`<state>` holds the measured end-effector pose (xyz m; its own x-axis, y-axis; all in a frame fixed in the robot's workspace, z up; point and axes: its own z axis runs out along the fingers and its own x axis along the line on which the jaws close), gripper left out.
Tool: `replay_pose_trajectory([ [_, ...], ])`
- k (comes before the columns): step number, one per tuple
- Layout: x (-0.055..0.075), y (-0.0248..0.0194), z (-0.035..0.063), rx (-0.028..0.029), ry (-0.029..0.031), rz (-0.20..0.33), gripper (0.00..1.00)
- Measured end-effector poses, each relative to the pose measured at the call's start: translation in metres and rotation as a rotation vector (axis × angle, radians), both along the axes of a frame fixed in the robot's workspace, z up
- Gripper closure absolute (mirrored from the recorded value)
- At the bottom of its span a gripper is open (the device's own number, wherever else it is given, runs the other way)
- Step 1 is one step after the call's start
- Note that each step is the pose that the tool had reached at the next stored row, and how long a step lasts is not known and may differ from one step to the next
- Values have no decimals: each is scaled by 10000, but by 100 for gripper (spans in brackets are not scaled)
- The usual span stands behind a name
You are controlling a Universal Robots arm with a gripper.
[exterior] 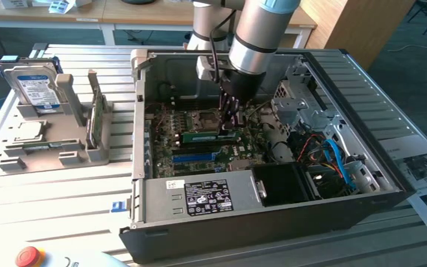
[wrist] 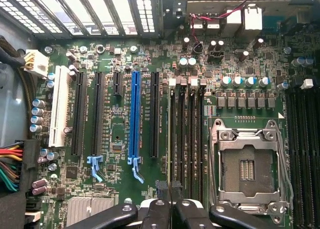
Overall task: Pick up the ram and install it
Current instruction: 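Insert the ram into the slot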
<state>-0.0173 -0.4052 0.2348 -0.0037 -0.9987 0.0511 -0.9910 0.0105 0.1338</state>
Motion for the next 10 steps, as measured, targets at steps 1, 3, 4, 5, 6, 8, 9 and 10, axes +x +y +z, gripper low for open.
replay_pose_trajectory([
  [1, -2, 1, 0, -1, -1, -2, 89],
  [3, -6, 8, 0, -11, -1, -2, 89],
  [4, -8, 12, 0, -21, -1, -1, 89],
  [5, -10, 15, 0, -29, -1, -2, 89],
  [6, -11, 19, 0, -38, -2, -1, 89],
  [8, -14, 29, 0, -61, -2, -1, 89],
  [9, -15, 34, 0, -72, -3, -1, 89],
  [10, -16, 36, 0, -79, -3, 0, 89],
])
